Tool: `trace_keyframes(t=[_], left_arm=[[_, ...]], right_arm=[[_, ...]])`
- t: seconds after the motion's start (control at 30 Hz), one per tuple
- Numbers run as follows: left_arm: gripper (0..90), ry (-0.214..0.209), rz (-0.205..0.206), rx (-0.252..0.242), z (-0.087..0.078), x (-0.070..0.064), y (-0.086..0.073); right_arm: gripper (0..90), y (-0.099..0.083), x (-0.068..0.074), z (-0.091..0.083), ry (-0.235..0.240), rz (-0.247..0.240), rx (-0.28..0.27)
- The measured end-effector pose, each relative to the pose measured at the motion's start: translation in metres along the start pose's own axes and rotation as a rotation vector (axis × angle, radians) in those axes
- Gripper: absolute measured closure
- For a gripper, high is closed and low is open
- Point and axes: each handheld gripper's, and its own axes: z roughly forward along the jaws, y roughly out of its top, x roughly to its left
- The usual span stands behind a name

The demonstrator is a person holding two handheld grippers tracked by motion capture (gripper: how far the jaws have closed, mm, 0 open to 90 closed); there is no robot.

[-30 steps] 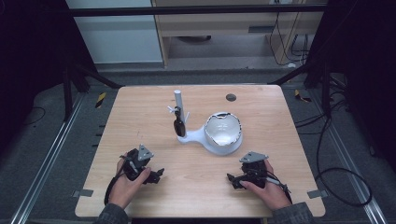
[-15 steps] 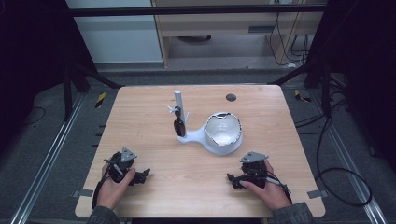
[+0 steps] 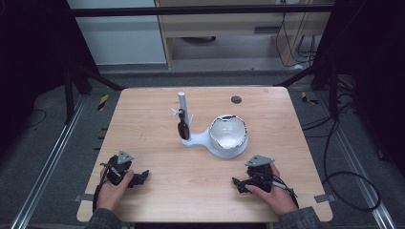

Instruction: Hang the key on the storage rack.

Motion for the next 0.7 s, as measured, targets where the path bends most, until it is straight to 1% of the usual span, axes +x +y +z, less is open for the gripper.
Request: trace_keyframes(t=[0.03, 0.2, 0.23, 0.33, 0.5, 0.7], left_arm=[[3.7, -0.004, -0.005, -0.004, 0.0006, 0.0000, -0.0001], [0.4, -0.013, -0.004, -0.024, 0.0036, -0.0001, -0.0014], [0.0, -0.018, -0.006, -0.040, 0.0049, -0.0001, -0.0025], [0.0, -0.021, -0.006, -0.039, 0.0051, 0.0001, -0.0023], [0.0, -0.030, 0.008, -0.038, 0.0057, 0.0015, -0.0017], [0.0, -0.030, 0.009, -0.038, 0.0057, 0.0015, -0.0017]], right_arm=[[0.4, 0.0000, 0.0000, 0.0000, 0.000, 0.000, 0.000], [0.4, 0.0000, 0.0000, 0.0000, 0.000, 0.000, 0.000], [0.4, 0.0000, 0.0000, 0.0000, 0.000, 0.000, 0.000], [0.4, 0.0000, 0.0000, 0.0000, 0.000, 0.000, 0.000], [0.4, 0.0000, 0.0000, 0.0000, 0.000, 0.000, 0.000], [0.4, 0.0003, 0.0000, 0.0004, -0.001, 0.000, 0.000]])
